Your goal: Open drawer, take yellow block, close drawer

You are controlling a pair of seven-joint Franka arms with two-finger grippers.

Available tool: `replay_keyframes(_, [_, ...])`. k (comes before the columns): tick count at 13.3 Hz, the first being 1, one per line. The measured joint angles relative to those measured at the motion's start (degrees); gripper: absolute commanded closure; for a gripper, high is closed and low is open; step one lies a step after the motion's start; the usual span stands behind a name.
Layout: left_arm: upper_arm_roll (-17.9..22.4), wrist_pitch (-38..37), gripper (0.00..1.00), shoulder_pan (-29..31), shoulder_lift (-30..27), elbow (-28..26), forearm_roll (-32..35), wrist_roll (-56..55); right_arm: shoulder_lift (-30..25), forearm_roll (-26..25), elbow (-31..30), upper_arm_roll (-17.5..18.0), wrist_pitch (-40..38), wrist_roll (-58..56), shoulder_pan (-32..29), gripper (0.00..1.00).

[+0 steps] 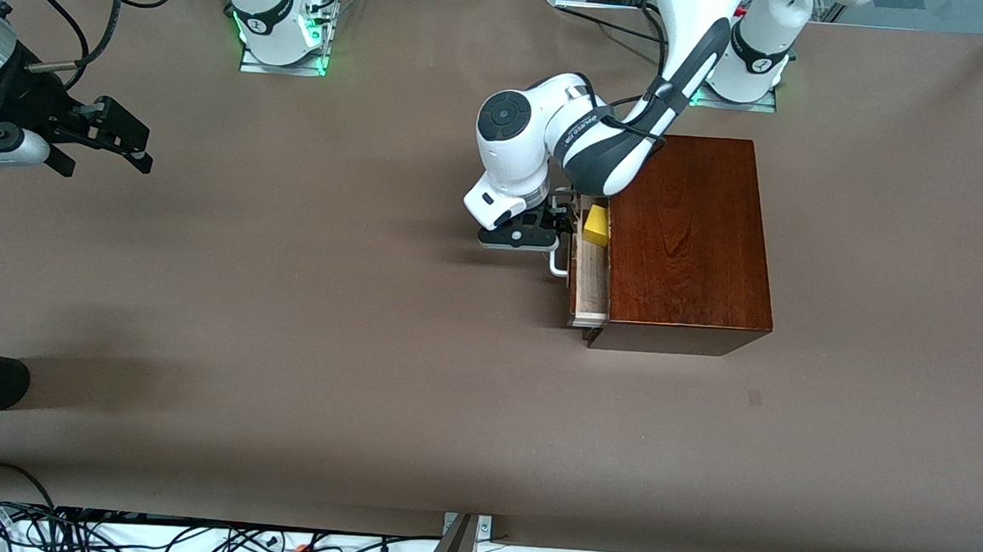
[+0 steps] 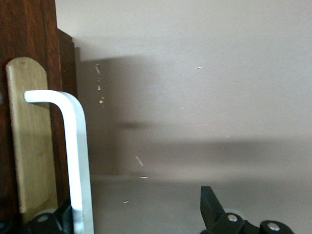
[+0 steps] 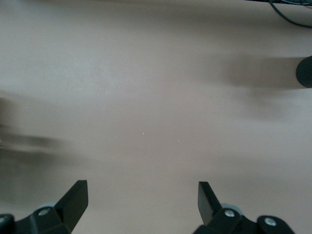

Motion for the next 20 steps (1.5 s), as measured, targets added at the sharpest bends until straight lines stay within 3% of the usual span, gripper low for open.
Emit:
replay_keyframes(15, [-0.3,2.0,0.0,-2.0,2.5,5.9,-3.2,-1.4,0.0,0.0,0.0,-0.2,0.0,0.0,-0.1,0.0])
replay_keyframes(20, [-0.4,-7.5,0.0,-2.2,0.0,9.6,-3.2,0.1,0.0,0.0,0.0,-0.2,0.0,0.0,-0.1,0.0])
